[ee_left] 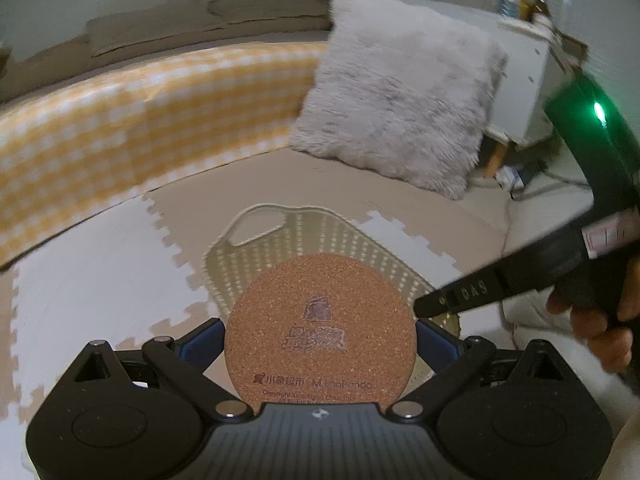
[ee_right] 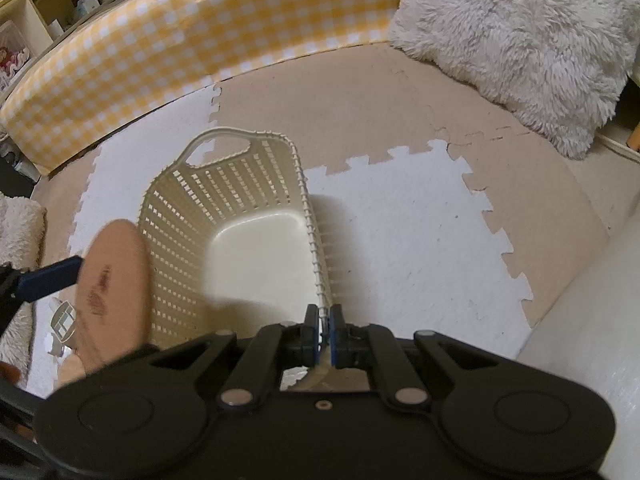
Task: Organize rigid objects
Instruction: 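Grasp the round cork coaster with the left gripper and lift it, then carry the cork coaster over the basket and release it inside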
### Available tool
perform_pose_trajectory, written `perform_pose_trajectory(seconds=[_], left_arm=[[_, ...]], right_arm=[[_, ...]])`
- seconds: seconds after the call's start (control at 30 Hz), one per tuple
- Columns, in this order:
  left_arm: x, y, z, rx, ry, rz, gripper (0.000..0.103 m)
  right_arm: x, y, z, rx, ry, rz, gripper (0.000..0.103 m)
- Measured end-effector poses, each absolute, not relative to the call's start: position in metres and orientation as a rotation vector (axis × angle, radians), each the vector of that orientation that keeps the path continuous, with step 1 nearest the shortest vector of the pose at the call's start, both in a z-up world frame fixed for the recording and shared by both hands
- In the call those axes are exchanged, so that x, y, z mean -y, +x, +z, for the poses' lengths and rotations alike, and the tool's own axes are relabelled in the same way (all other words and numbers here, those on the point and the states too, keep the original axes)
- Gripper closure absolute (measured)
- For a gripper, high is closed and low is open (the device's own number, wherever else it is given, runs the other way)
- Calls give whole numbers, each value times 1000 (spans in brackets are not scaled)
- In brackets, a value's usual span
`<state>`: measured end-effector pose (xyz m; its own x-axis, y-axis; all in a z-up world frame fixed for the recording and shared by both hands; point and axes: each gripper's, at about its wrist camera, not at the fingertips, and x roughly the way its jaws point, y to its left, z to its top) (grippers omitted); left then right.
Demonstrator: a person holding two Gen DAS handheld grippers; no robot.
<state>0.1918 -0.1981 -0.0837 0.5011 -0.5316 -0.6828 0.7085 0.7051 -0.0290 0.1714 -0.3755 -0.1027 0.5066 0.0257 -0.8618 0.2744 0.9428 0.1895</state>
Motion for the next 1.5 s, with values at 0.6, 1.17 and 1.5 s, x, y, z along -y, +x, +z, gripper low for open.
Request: perform_pose_trajectory(seconds=[0.6, 1.17, 1.5], left_arm=[[239, 188, -110, -703, 337, -818, 4], [235, 196, -116, -762, 300, -795, 0], [233, 196, -111, -787, 266, -808, 0]], right_arm=[[377, 170, -103, -1037, 352, -151, 97], [378, 171, -103, -1037, 354, -149, 97], [378, 171, -103, -1037, 354, -150, 97]])
